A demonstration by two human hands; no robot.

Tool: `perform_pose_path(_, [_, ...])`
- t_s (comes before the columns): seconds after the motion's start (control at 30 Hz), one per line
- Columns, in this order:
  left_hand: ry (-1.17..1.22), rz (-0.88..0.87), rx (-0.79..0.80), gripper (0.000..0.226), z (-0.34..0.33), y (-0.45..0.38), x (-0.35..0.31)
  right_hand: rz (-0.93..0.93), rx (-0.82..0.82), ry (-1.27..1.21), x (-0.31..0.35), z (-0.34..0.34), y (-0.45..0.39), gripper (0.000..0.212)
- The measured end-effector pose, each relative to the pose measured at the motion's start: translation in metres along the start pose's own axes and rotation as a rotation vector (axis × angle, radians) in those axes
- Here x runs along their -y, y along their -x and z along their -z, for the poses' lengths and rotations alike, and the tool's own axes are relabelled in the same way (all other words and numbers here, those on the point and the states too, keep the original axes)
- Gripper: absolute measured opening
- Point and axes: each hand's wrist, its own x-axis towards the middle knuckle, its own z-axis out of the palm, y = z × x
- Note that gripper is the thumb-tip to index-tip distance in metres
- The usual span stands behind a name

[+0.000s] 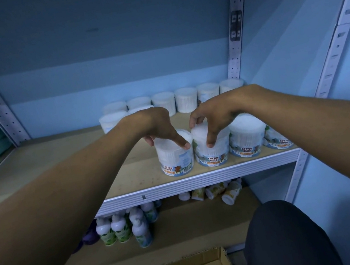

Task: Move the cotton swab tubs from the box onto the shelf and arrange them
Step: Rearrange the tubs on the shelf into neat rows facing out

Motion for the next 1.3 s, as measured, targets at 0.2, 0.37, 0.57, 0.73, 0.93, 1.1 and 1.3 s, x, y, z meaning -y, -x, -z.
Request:
perform_pose_path(0.2, [-0.056, -0.014, -0.036, 0.083, -0.006, 0.002, 0.002, -0.005, -0.017, -0.047, -0.003, -0.002, 0.004, 0.083])
perform_pose_path(0.37, [0.071, -0.107, -0.179, 0.101, -0.024, 0.012, 0.023, -0.002, -0.131, -0.205, -0.002, -0.008, 0.012, 0.095])
perform_pose_path(0.57, [0.296, -0.222, -0.399, 0.076, -0.042, 0.029, 0.046, 0.033, -0.379, -0.409, -0.001, -0.032, 0.019, 0.066])
perform_pose_path(0.73, [0.349, -0.258, -0.492, 0.056, -0.052, 0.032, 0.06, 0.048, -0.456, -0.468, -0.004, -0.053, 0.011, 0.055])
perform_pose_path(0.93, [0.406, -0.229, -0.547, 0.04, -0.069, 0.027, 0.076, 0.053, -0.486, -0.49, -0.006, -0.06, 0.005, 0.048])
perform_pose_path(1.1, [0.344, -0.203, -0.585, 0.035, -0.072, 0.024, 0.098, 0.065, -0.535, -0.488, -0.002, -0.059, -0.001, 0.045])
perform_pose_path(1.3, [0.24, -0.11, -0.668, 0.048, -0.056, 0.007, 0.13, 0.1, -0.503, -0.448, 0.022, -0.04, -0.028, 0.05])
